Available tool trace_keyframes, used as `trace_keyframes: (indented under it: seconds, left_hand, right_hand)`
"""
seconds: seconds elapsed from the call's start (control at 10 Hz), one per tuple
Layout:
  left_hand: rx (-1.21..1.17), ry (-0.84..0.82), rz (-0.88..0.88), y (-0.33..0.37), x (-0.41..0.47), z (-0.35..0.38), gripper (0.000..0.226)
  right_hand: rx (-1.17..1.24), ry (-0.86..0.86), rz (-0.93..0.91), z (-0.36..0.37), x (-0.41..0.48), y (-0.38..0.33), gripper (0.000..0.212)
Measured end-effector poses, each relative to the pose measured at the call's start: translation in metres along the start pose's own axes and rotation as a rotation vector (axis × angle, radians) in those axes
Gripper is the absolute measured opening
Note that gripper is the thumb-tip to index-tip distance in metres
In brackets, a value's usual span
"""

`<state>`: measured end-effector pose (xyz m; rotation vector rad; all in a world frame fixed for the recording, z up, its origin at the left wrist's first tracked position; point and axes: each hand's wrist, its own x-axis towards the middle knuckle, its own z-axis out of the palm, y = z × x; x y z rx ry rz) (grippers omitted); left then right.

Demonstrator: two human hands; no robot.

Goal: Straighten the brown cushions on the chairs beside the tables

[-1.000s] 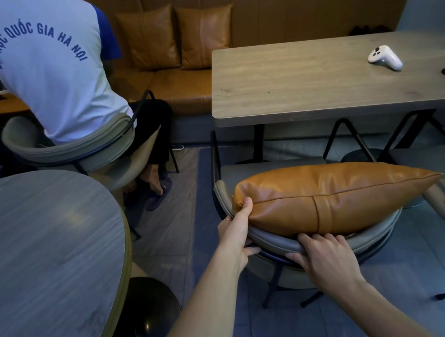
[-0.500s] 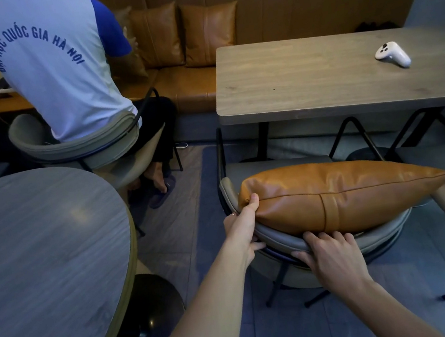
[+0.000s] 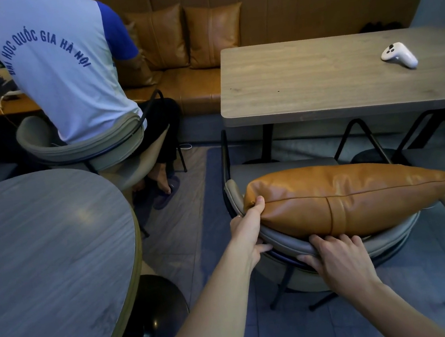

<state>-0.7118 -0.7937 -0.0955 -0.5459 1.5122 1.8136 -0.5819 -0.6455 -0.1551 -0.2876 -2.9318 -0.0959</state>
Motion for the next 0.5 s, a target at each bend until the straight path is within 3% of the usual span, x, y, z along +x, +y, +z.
trace_keyframes:
  seconds: [0.1, 0.2, 0.3, 0.4, 0.5]
  left_hand:
    - [0.036, -0.007, 0.007, 0.002, -0.002, 0.001, 0.074]
    - [0.276, 0.009, 0.029, 0.005, -0.013, -0.007, 0.089]
    - [0.800, 0.122, 0.162, 0.020, -0.031, -0.010, 0.092]
    - [1.206, 0.207, 0.308, 0.035, -0.050, -0.006, 0.079]
    - [1.458, 0.297, 0.437, 0.052, -0.073, 0.005, 0.062]
  right_hand:
    - [0.002, -0.055, 0.031, -0.005, 0.002, 0.000, 0.041]
    - [0.020, -0.174, 0.065, -0.019, 0.007, -0.005, 0.039]
    - [0.263, -0.419, 0.112, -0.040, 0.014, 0.008, 0.042]
    - [0.327, -0.478, 0.134, -0.064, 0.020, 0.017, 0.046]
    - [0.344, -0.455, 0.165, -0.082, 0.025, 0.025, 0.049]
